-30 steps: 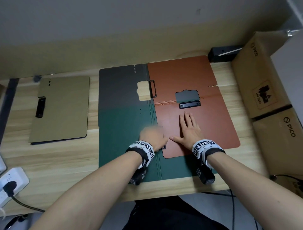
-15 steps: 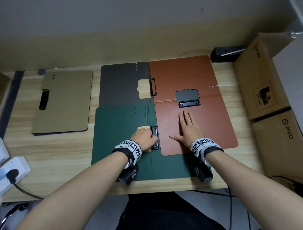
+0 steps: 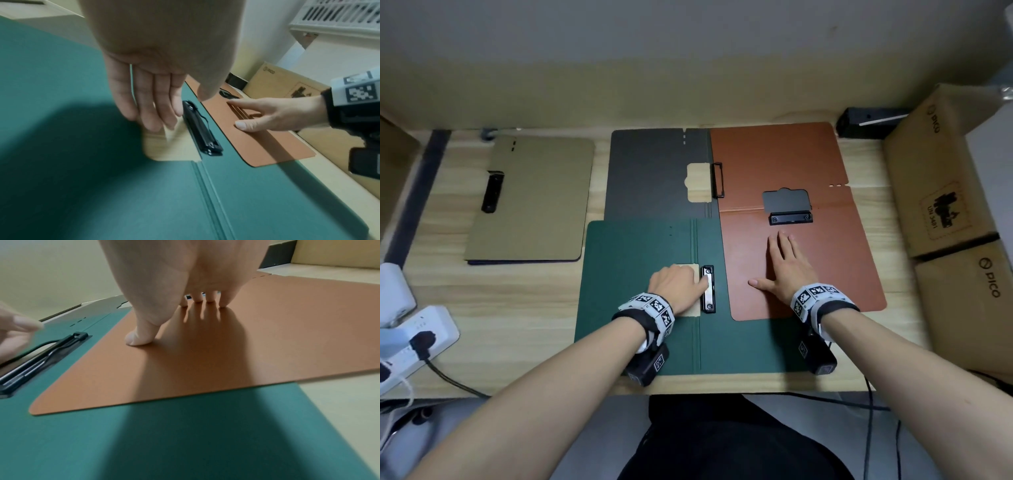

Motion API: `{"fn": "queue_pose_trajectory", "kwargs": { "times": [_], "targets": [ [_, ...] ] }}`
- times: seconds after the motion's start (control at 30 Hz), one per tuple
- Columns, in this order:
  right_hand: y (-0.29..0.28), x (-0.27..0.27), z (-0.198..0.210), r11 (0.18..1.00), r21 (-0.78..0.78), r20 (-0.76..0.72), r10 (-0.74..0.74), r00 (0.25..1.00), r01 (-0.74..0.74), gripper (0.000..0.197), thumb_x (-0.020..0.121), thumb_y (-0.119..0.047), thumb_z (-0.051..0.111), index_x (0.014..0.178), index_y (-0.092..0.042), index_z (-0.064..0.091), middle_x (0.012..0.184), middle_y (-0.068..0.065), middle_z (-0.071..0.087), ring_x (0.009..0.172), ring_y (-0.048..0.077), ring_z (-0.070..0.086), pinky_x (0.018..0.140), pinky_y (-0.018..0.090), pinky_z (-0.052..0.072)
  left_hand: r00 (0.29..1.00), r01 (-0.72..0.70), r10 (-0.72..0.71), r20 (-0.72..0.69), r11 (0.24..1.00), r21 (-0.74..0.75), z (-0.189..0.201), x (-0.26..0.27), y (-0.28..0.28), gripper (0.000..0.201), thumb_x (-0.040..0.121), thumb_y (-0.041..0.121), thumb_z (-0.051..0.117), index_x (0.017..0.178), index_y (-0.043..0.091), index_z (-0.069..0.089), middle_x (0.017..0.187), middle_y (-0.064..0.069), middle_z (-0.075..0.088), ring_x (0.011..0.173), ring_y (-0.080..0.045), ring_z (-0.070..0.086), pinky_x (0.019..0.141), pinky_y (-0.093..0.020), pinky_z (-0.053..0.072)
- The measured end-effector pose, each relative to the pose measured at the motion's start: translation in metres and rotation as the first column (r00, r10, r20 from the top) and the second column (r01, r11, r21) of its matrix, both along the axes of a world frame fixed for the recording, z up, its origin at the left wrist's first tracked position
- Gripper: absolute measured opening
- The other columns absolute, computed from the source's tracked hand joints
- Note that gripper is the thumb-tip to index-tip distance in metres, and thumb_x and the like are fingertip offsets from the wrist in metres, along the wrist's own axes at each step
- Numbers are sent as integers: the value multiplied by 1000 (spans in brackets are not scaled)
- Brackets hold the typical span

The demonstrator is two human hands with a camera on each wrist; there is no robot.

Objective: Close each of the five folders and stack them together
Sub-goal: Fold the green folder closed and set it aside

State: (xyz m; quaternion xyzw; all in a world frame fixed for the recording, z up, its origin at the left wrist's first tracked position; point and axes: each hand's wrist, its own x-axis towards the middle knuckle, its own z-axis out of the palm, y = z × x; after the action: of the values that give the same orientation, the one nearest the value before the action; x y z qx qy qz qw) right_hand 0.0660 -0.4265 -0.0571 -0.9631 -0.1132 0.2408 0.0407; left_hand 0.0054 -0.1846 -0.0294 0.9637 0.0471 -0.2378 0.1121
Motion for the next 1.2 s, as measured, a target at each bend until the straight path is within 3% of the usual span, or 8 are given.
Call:
{"fn": "queue_pose_trajectory", "kwargs": {
  "times": [0.23, 0.4, 0.57, 0.7, 0.8, 0.87, 1.0, 1.2],
  "targets": [
    [36, -18, 15, 997, 49, 5, 54, 999, -54, 105, 80, -62, 63, 155, -16, 7, 165, 6, -1, 152, 24, 3, 122, 40, 13, 967, -246, 247, -55, 969, 31, 7, -25, 108, 25, 87, 32, 42, 89, 13, 58, 100, -12, 68, 91, -35, 63, 75, -35, 47],
    [83, -35, 15, 974, 16, -7, 228, 974, -228, 93, 84, -48, 66, 155, -17, 14, 165, 2, -1, 152, 21, 2, 122, 41, 19, 920, -390, 391, 1, 917, 87, -2, -57, 172, 41, 87, 30, 55, 119, 5, 49, 124, -15, 54, 111, -33, 53, 87, -40, 46],
    [102, -45, 20, 975, -81, -58, 202, 978, -207, 84, 89, -31, 62, 155, -16, 11, 165, 2, -1, 152, 22, -2, 122, 40, 16, 855, -519, 518, -38, 853, -54, -5, -66, 178, 55, 84, 38, 60, 124, 2, 48, 128, -16, 50, 121, -34, 45, 104, -39, 38],
    [107, -48, 28, 968, -159, -127, 177, 976, -196, 84, 88, -21, 57, 155, -13, 7, 165, 3, -4, 152, 23, -4, 123, 40, 13, 640, -769, 738, -217, 611, -190, -4, -53, 170, 65, 69, 44, 66, 118, 3, 57, 127, -14, 57, 121, -34, 52, 103, -41, 43],
    [104, -44, 28, 974, -140, -175, 151, 973, -177, 90, 85, -20, 60, 155, -14, 5, 165, 3, -6, 152, 24, -3, 123, 41, 15, 511, -839, 803, -307, 389, -381, -8, -43, 183, 38, 52, 32, 63, 77, 5, 70, 85, -12, 75, 85, -33, 72, 81, -47, 59],
    [102, -42, 28, 976, -123, -189, 153, 970, -178, 91, 84, -22, 61, 156, -14, 5, 165, 2, -6, 152, 24, -2, 123, 41, 16, 498, -825, 793, -351, 309, -473, -3, -37, 189, 26, 51, 24, 64, 68, 5, 70, 74, -10, 75, 79, -32, 74, 78, -48, 60],
    [105, -42, 31, 974, -105, -162, 183, 970, -202, 93, 83, -27, 61, 155, -14, 5, 165, 4, -7, 152, 24, -7, 123, 41, 12, 647, -743, 674, -356, 454, -492, 36, -32, 189, 12, 74, 16, 76, 69, 11, 66, 80, -8, 75, 77, -26, 72, 79, -38, 60],
    [118, -46, 29, 942, -129, -113, 297, 948, -310, 100, 81, -51, 64, 156, -24, 2, 165, 2, -8, 151, 25, -13, 121, 45, -3, 667, -738, 694, -270, 566, -368, 53, -42, 244, 25, 76, 23, 79, 87, 3, 70, 86, -11, 75, 81, -27, 72, 82, -43, 60]
  ]
}}
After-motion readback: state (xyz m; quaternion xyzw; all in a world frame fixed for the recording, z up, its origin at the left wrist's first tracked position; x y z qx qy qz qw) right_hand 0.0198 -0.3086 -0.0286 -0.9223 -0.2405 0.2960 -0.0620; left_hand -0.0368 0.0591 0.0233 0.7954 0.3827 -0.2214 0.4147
